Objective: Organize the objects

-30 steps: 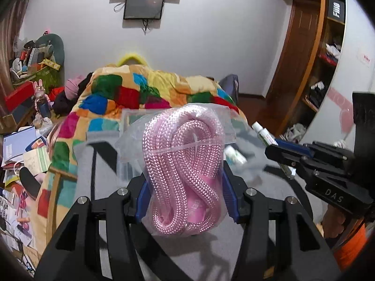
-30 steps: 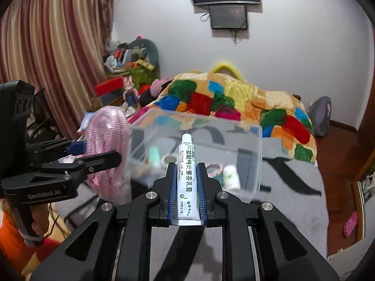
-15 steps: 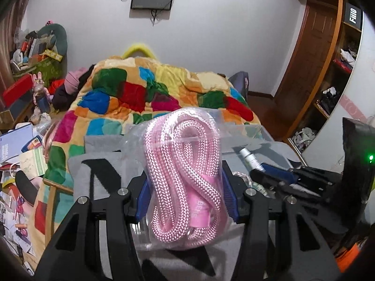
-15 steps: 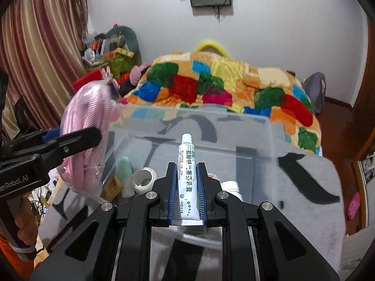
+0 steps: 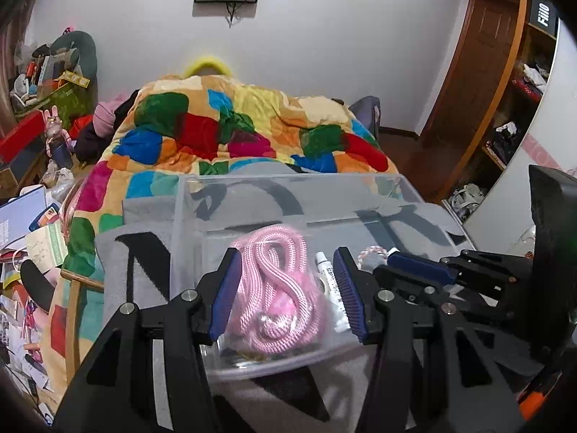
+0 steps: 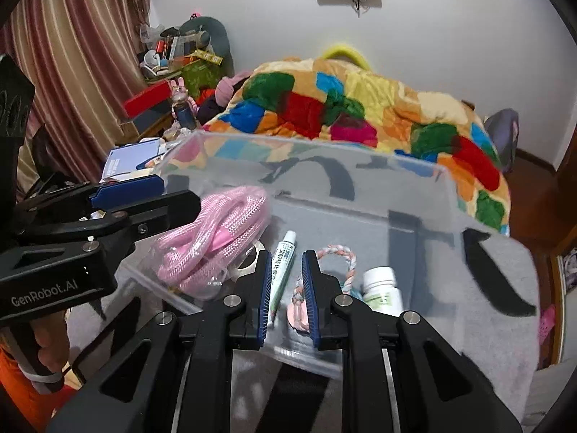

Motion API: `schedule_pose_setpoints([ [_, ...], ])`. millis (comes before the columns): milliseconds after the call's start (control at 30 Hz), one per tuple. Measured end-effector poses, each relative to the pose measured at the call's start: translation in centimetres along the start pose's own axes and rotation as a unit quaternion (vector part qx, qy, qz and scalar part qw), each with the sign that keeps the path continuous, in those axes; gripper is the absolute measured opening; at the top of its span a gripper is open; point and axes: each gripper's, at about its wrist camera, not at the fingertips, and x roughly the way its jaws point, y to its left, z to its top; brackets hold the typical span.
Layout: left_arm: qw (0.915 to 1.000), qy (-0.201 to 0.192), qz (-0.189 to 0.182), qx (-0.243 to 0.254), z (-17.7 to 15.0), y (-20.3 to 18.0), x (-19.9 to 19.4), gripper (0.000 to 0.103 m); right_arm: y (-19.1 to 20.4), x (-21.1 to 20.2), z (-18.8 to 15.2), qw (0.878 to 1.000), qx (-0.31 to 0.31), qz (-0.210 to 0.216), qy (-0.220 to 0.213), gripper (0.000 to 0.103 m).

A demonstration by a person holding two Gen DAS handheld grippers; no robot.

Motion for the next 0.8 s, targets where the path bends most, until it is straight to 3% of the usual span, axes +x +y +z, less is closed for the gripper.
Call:
schedule_pose_setpoints([
  [167, 0.9995, -0.026, 0.004, 0.015, -0.6, -0.7, -2.6, 0.053, 0.2, -3.1, -0.3, 1.000, -0.004, -0.011, -0.029, 0.018],
  [233, 0.9992, -0.034, 0.005, 0.020, -1.1, -1.0, -3.4, 0.058, 0.3, -4.3, -0.5, 0.999, -0.004, -0.016, -0.042, 0.024],
  [400, 0.9981, -0.054, 0.011, 0.029, -2.9, -1.8, -5.3, 0.078, 0.4, -7.4, -1.9, 0.996, -0.005, -0.032, -0.080, 0.050],
  [500, 0.9975, -0.065, 0.012, 0.026, -3.8, -2.1, -6.0, 0.089, 0.8, -8.4, -2.9, 0.995, -0.012, -0.040, -0.091, 0.053],
  [567, 0.9970, -0.073, 0.012, 0.025, -4.6, -2.2, -6.4, 0.091, 0.9, -8.9, -3.6, 0.994, -0.012, -0.041, -0.096, 0.054],
  [700, 0.9965, -0.080, 0.013, 0.021, -6.0, -2.2, -6.9, 0.094, 1.2, -9.6, -5.1, 0.993, -0.007, -0.038, -0.109, 0.072],
  [800, 0.9966, -0.079, 0.016, 0.021, -6.8, -2.5, -7.0, 0.094, 1.5, -9.8, -5.8, 0.993, -0.011, -0.041, -0.112, 0.076],
])
